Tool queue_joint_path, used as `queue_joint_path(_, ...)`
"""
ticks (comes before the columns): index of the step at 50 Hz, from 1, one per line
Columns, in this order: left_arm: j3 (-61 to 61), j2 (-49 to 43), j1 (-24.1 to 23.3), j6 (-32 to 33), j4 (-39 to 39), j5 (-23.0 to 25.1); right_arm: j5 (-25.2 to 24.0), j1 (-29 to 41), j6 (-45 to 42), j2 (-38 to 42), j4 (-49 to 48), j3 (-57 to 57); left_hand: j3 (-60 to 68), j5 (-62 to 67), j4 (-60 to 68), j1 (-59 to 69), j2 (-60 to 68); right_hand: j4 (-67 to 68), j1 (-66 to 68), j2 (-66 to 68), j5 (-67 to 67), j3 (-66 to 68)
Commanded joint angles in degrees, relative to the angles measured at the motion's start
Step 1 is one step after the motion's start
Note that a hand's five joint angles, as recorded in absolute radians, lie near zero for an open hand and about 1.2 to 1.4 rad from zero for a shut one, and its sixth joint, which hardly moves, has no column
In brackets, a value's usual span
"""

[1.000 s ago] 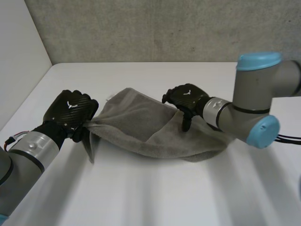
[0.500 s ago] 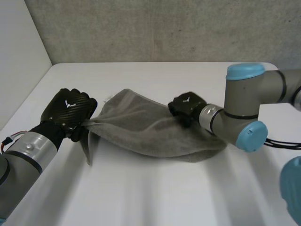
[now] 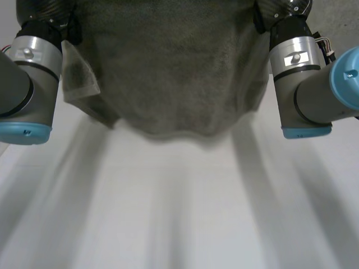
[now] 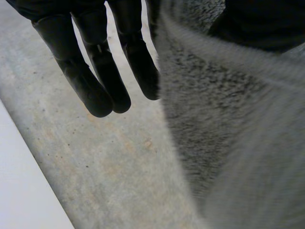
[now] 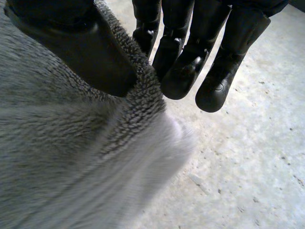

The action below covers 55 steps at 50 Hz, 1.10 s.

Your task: Fold the towel.

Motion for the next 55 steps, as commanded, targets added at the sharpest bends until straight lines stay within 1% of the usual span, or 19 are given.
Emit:
queue_joint_path(1, -6.77, -0.22, -0.92, -4.12, -6.11, 5.52, -9.09, -0.12, 0.06, -1.68, 15.41, 7.5, -8.86, -17.54, -8.28, -6.64, -8.7, 3.14, 4.59, 4.86, 4.01, 3.35)
queue_joint_path(3, -14.64, -0.22, -0.92, -3.42, -6.46, 8.58, -11.1, -0.91, -1.43, -1.51, 21.79, 10.99, -9.03, -17.7, -8.45, -6.81, -8.87, 3.14, 4.59, 4.86, 4.01, 3.35)
queue_joint_path(6, -18.81, -0.22, -0.74, -1.83, -6.46, 9.65, -11.29, -1.88, -3.19, -1.68, 24.9, 12.86, -9.03, -17.7, -8.45, -6.81, -8.87, 3.14, 4.59, 4.86, 4.01, 3.35)
queue_joint_path(8, -26.33, 0.31, 0.31, 3.85, -6.29, 11.22, -11.99, -3.02, -8.79, -2.38, 30.85, 17.75, -9.03, -17.7, -8.45, -6.81, -8.87, 3.14, 4.59, 4.86, 4.01, 3.35)
queue_joint_path(9, -26.37, 0.31, 0.31, 3.88, -6.28, 11.23, -11.99, -3.02, -8.82, -2.39, 30.88, 17.78, -9.03, -17.7, -8.45, -6.81, -8.87, 3.14, 4.59, 4.86, 4.01, 3.35)
queue_joint_path(11, -32.84, 0.66, 2.06, 10.88, -6.11, 11.67, -11.64, -3.64, -17.3, -2.74, 36.65, 22.33, -9.2, -17.87, -8.61, -6.98, -9.03, 3.14, 4.59, 4.86, 4.01, 3.35)
queue_joint_path(12, -32.87, 0.66, 2.07, 10.91, -6.11, 11.67, -11.64, -3.64, -17.34, -2.74, 36.68, 22.35, -9.2, -17.87, -8.61, -6.98, -9.04, 3.14, 4.59, 4.86, 4.01, 3.35)
queue_joint_path(14, -38.3, 2.76, 3.73, 17.04, -5.58, 11.84, -10.94, -4.51, -25.13, -3.61, 41.66, 26.2, -9.2, -17.87, -8.61, -6.98, -9.03, 3.14, 4.59, 4.86, 4.01, 3.35)
queue_joint_path(18, -42.0, 5.75, 4.79, 19.96, -4.88, 12.54, -10.67, -6.01, -28.5, -5.71, 45.54, 28.93, -9.37, -18.04, -8.78, -7.15, -9.2, 3.14, 4.59, 4.86, 4.01, 3.35)
queue_joint_path(19, -43.23, 6.63, 5.14, 19.97, -4.27, 13.42, -10.93, -6.45, -28.07, -7.21, 47.12, 29.81, -9.53, -18.21, -8.95, -7.31, -9.37, -8.29, -6.84, -6.57, -7.42, -8.09)
queue_joint_path(20, -43.24, 6.64, 5.15, 19.97, -4.26, 13.43, -10.94, -6.45, -28.07, -7.22, 47.14, 29.82, -9.54, -18.21, -8.95, -7.32, -9.37, -8.4, -6.96, -6.68, -7.54, -8.2)
queue_joint_path(22, -44.47, 7.86, 5.06, 19.97, -3.3, 15.0, -11.81, -6.89, -25.88, -10.11, 48.45, 30.61, -9.87, -18.54, -9.29, -7.65, -9.71, -44.73, -43.29, -43.01, -43.87, -44.53)
queue_joint_path(23, -44.47, 7.87, 5.06, 19.97, -3.3, 15.01, -11.81, -6.89, -25.87, -10.12, 48.46, 30.61, -9.87, -18.55, -9.29, -7.65, -9.71, -44.9, -43.46, -43.18, -44.04, -44.7)
queue_joint_path(24, -44.82, 8.83, 5.14, 19.88, -3.12, 15.44, -11.99, -7.24, -24.3, -11.51, 48.46, 30.78, -9.87, -18.55, -9.29, -7.65, -9.71, -54.73, -53.28, -53.01, -53.87, -54.53)
queue_joint_path(28, -45.09, 9.8, 5.15, 19.79, -2.77, 15.62, -13.4, -8.12, -20.42, -14.25, 48.02, 30.79, -10.04, -18.71, -9.46, -7.82, -9.88, -56.18, -54.73, -54.45, -55.31, -55.97)
queue_joint_path(30, -45.09, 9.8, 5.15, 19.79, -2.77, 15.62, -15.58, -9.35, -16.14, -16.18, 47.49, 30.7, -10.04, -18.71, -9.46, -7.82, -9.88, -59.19, -57.74, -57.47, -58.32, -58.99)
queue_joint_path(38, -45.26, 9.63, 5.23, 19.7, -1.45, 15.54, -18.49, -11.37, -7.86, -16.8, 46.79, 28.68, -10.21, -18.88, -9.62, -7.99, -10.04, -59.04, -57.59, -57.32, -58.17, -58.84)
queue_joint_path(46, -45.44, 9.63, 5.32, 19.79, -1.45, 15.62, -17.79, -11.81, -7.76, -12.94, 49.59, 27.36, -10.55, -19.22, -9.96, -8.33, -10.38, -57.69, -56.24, -55.97, -56.83, -57.49)
queue_joint_path(55, -44.83, 8.92, 5.76, 19.7, -1.36, 15.62, -18.93, -13.66, -8.12, -13.02, 52.59, 30.7, -10.71, -19.39, -10.13, -8.49, -10.55, -58.36, -56.92, -56.64, -57.5, -58.16)
